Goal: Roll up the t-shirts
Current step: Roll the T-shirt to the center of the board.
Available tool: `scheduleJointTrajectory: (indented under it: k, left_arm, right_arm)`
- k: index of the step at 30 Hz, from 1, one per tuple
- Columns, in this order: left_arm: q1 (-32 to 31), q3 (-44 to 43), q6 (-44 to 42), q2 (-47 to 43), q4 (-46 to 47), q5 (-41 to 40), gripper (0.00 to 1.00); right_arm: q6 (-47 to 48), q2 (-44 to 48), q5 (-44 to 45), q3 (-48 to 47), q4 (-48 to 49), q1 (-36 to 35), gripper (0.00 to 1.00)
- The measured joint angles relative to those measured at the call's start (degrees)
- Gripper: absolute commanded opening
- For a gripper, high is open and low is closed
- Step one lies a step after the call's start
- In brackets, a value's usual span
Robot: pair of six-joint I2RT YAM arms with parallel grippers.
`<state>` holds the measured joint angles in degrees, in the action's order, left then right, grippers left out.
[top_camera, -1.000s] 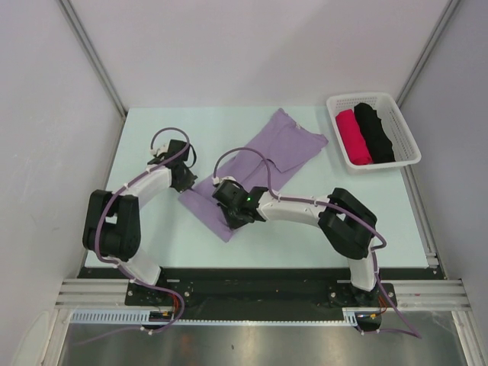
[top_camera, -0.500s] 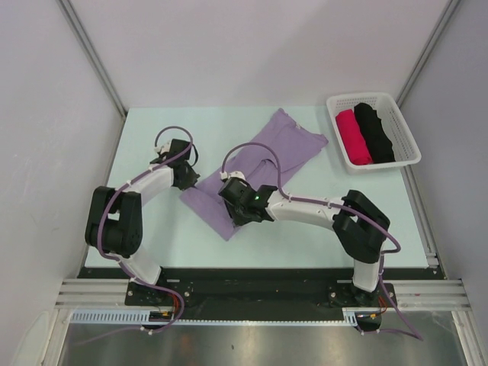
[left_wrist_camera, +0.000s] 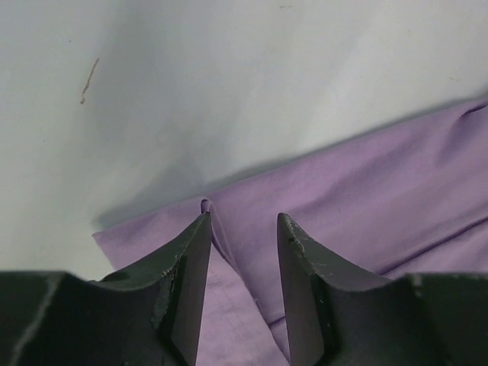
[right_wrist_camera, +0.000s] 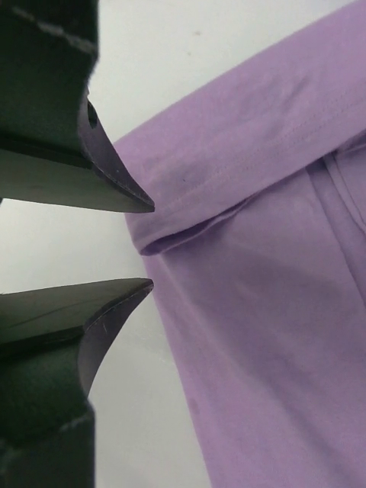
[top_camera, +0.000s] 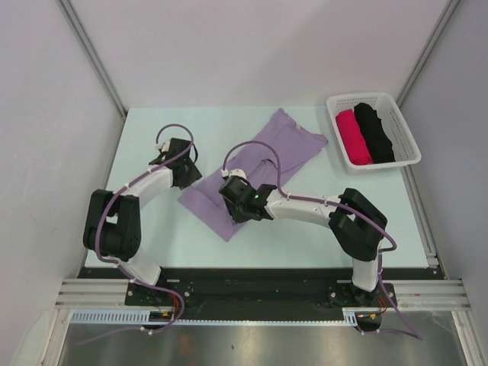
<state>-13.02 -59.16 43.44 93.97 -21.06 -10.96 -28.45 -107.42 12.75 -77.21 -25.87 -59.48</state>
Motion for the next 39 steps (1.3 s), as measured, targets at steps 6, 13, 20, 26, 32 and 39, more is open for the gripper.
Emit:
scheduleJointTrajectory:
  k: [6,13,20,26,32,39]
  left_arm:
    - [0.0,3.0,0.0,-7.5,-1.1,-1.1,0.45]
    - [0.0,8.7,0.0,-14.8,-0.9,-1.4,0.21]
    - [-0.2,13.4,0.0,-13.1,1.8,2.0,0.12]
    - [-0.2,13.4,0.0,-7.2,4.8,2.4,0.10]
    - [-0.3,12.5,0.1,-2.9,6.8,2.3,0.12]
    - [-0.4,12.1,0.0,-3.0,6.8,2.6,0.24]
  right_arm:
    - [0.0,-2.1,-0.8,0.1,0.7,0.3,0.31]
    - [-0.1,-2.5,-1.8,0.1,0.9,0.3,0.03]
    - [-0.6,-2.4,0.6,0.3,-0.4,-1.2,0.00]
    - [-1.7,-2.4,1.9,2.2,-0.5,-2.3,0.00]
    - [-2.0,-2.4,2.4,2.9,-0.4,-1.6,0.03]
    - [-1.3,-0.7,3.5,3.7,-0.9,-1.2,0.32]
